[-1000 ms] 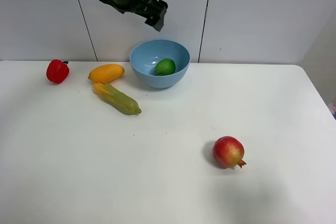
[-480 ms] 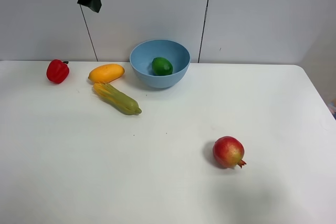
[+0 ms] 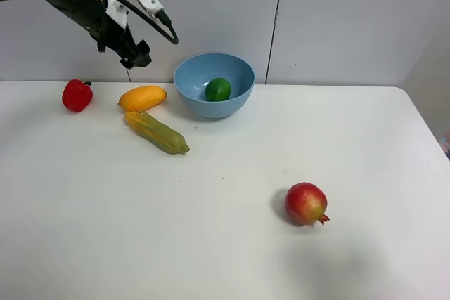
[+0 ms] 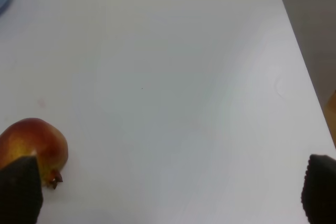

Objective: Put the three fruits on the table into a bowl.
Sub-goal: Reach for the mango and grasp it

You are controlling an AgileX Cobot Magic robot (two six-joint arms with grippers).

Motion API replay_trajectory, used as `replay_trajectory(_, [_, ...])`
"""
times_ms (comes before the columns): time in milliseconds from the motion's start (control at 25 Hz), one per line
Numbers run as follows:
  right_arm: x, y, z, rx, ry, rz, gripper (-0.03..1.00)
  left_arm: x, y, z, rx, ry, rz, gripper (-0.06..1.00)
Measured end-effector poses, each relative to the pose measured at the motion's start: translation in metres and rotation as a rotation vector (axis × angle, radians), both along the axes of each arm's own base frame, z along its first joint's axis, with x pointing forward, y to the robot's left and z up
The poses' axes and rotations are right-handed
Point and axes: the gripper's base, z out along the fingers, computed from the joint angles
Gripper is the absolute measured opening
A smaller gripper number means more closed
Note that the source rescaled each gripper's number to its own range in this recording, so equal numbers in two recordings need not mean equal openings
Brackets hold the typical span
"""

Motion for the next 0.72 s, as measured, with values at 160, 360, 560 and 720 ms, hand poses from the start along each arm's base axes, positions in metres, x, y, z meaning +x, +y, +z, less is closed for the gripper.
replay_trajectory(160, [0.0,0.0,0.0,0.0,0.0,0.0,1.0,0.017,0.002,-0.035,-0.02,0.023,-0.047,0.98])
replay_trajectory(360, [0.0,0.0,0.0,0.0,0.0,0.0,1.0,0.029,0.007,-0.06,-0.056,0.032,-0.047,0.98])
replay_trajectory(560, [0.0,0.0,0.0,0.0,0.0,0.0,1.0,0.036,0.019,-0.074,-0.035,0.029,-0.042,0.98])
replay_trajectory(720, [0.0,0.0,0.0,0.0,0.0,0.0,1.0,0.041,0.024,-0.084,-0.031,0.026,-0.04,0.98])
